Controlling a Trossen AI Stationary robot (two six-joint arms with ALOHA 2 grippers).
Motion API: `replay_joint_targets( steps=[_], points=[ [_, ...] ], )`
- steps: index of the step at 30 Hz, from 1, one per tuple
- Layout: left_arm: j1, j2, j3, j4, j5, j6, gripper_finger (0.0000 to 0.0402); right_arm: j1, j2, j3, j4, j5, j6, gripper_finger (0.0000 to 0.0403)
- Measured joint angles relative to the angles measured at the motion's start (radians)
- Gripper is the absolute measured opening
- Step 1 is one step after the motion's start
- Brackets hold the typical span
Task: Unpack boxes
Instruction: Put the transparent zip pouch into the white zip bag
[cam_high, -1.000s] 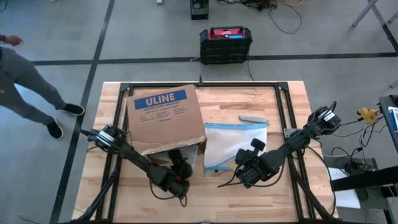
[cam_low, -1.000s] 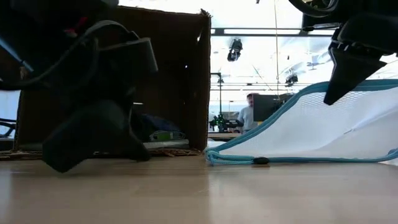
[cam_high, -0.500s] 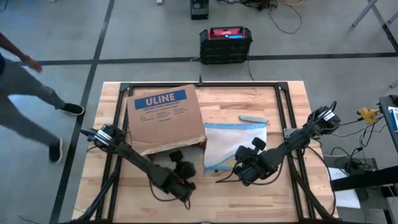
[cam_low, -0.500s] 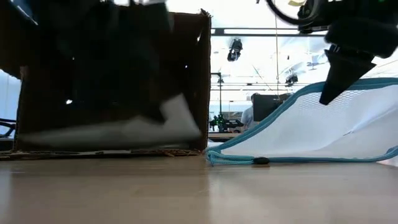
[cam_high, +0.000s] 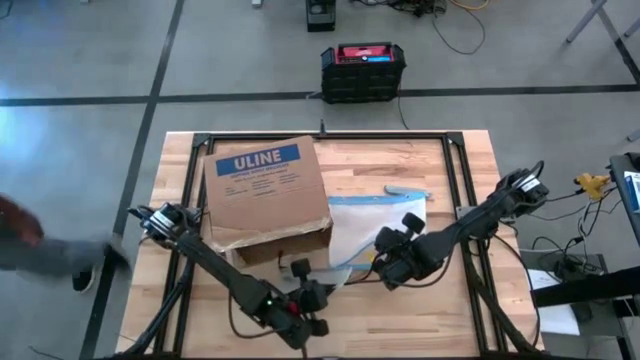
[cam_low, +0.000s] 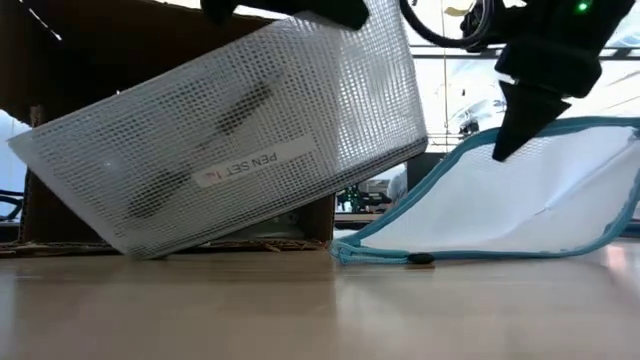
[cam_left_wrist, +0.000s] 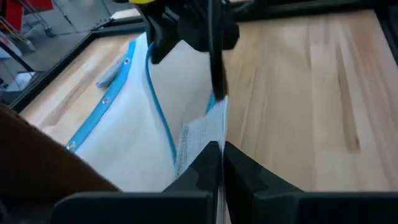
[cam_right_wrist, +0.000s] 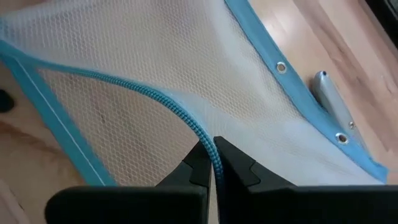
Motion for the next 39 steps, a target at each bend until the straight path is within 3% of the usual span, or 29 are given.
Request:
replay_joint_targets(
  steps=[6, 10, 20, 23, 27, 34, 39],
  points=[
    [0.042, 0.001, -0.102, 0.341, 0.005, 0.112, 0.0, 0.001, -0.006, 0.051, 0.013, -0.001, -0.029, 0.0],
    [0.05, 0.002, -0.165, 0.617, 0.075, 0.209, 0.0, -0.002, -0.005, 0.059, 0.038, -0.002, -0.046, 0.0],
    [0.081, 0.077, -0.171, 0.761, 0.121, 0.262, 0.0, -0.006, -0.005, 0.06, 0.123, -0.005, -0.101, 0.0],
    [0.091, 0.155, -0.121, 0.807, 0.109, 0.299, 0.0, -0.006, -0.005, 0.075, 0.141, -0.007, -0.124, 0.0],
    [0.095, 0.245, -0.026, 0.807, -0.026, 0.351, 0.0, -0.005, -0.007, 0.105, 0.141, -0.018, -0.143, 0.0],
    [0.116, 0.428, 0.246, 0.848, -0.025, 0.439, 0.0, -0.001, -0.008, 0.148, 0.163, -0.074, -0.183, 0.0],
    [0.126, 0.55, 0.438, 0.781, -0.069, 0.637, 0.0, 0.003, -0.008, 0.152, 0.206, -0.143, -0.228, 0.0]
  ],
)
